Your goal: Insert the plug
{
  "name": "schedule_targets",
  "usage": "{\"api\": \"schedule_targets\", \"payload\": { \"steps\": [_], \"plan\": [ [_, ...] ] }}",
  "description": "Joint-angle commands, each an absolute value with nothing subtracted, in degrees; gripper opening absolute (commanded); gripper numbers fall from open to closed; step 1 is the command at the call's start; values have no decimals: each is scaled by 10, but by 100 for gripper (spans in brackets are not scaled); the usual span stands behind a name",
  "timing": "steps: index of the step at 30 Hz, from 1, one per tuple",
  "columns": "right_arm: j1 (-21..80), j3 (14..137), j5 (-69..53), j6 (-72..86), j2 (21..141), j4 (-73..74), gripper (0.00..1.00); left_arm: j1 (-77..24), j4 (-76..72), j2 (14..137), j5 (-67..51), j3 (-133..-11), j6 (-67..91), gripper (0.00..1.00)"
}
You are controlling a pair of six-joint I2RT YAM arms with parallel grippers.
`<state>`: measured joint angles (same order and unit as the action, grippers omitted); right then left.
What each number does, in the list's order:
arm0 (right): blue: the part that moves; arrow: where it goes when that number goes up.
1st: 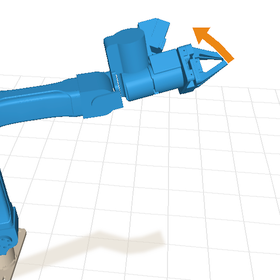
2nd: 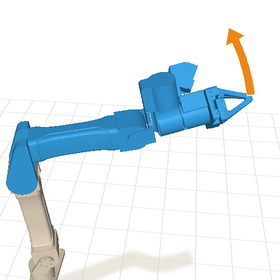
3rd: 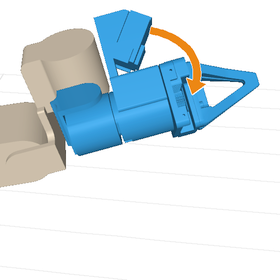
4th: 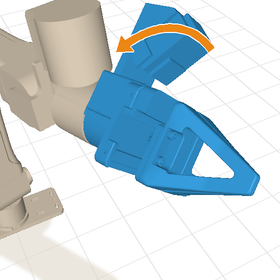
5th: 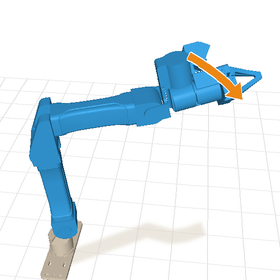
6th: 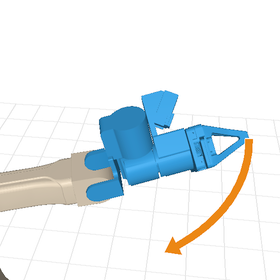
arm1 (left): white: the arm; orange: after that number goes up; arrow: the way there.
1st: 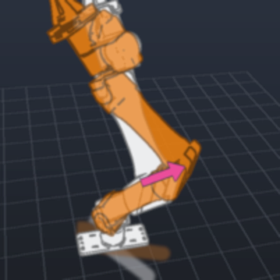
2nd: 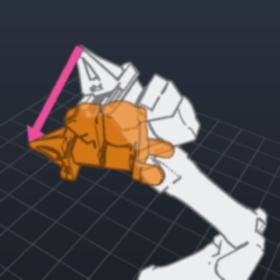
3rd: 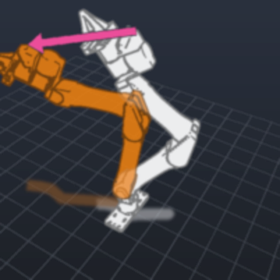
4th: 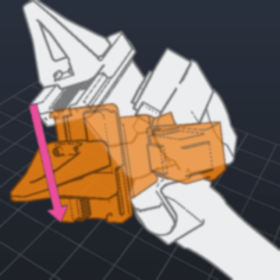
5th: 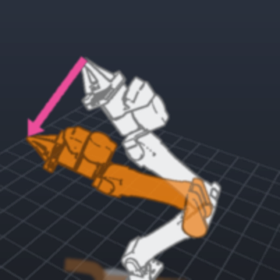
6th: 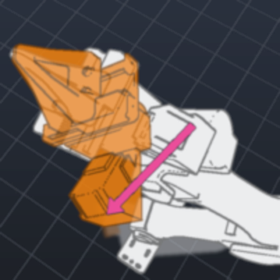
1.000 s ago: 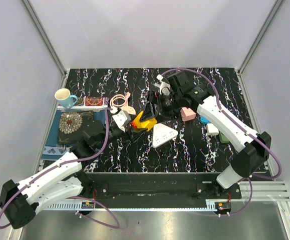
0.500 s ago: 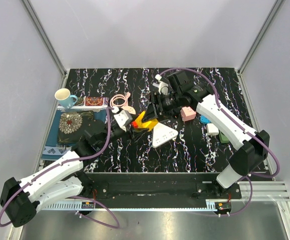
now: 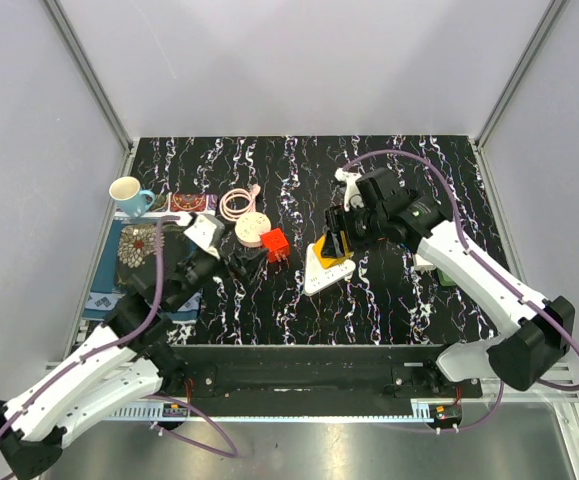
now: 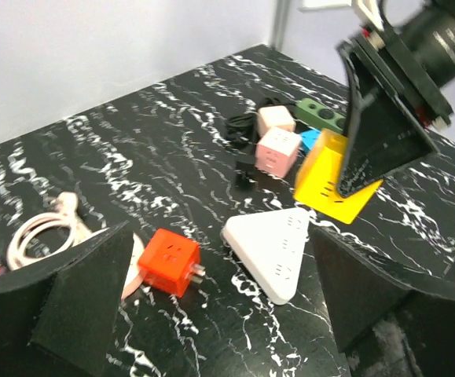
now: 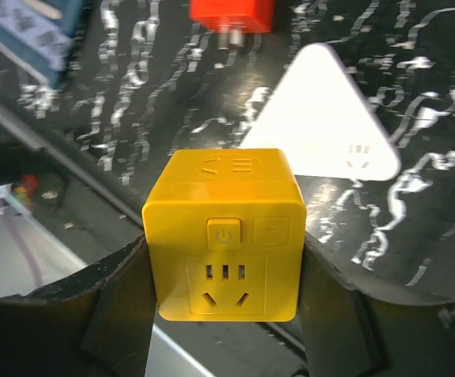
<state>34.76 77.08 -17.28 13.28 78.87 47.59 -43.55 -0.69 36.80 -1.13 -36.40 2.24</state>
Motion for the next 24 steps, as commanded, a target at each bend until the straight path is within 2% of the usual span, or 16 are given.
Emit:
{"api": "schedule_targets", "payload": {
  "steps": [1,5,10,24],
  "plan": [
    [345,717,-50,73,750,396,0,-432,128,331,139,-415,61,99],
    [345,621,-22,38,714,302,0,-422,219,327,174,-438,90,99],
    [345,562,-4,9,715,259,0,-406,263,330,149,-424,112,99],
    [286,521,-102,-18,772,202,0,-381,251,356,166,-374,105,99]
  ]
}}
